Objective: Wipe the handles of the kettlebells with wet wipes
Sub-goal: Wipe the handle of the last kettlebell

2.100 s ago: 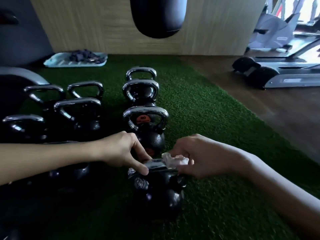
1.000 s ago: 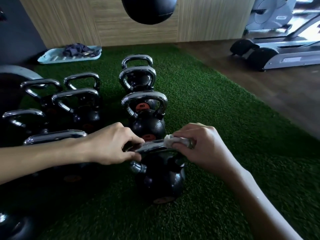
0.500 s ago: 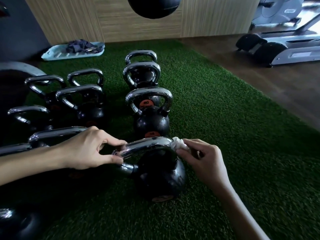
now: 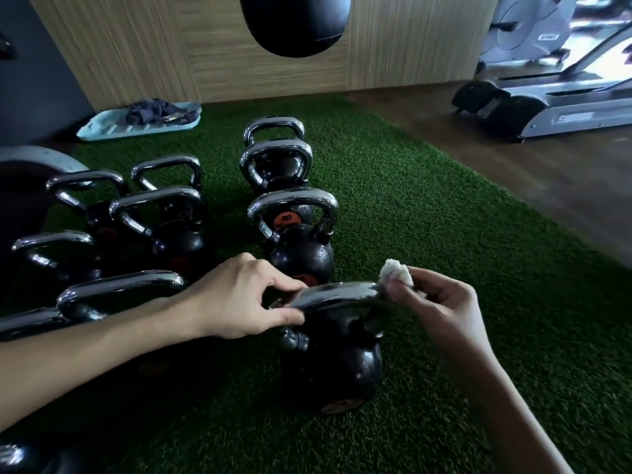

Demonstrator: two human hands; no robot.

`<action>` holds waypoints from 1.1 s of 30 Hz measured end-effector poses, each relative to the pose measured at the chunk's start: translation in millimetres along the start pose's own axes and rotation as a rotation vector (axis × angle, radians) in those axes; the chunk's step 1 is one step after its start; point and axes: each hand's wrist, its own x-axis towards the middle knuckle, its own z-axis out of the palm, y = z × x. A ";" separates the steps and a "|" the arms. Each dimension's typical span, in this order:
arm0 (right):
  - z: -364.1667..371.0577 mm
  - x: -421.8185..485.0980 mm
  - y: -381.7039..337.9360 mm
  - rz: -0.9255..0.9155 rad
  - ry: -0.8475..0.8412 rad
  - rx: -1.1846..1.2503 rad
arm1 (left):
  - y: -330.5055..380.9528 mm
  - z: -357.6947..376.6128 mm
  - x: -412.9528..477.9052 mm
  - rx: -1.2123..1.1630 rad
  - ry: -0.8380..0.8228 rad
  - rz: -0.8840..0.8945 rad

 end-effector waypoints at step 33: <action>5.6 24.6 -43.9 -0.163 -0.348 -1.004 | 1.2 -0.8 3.1 -0.130 0.521 0.276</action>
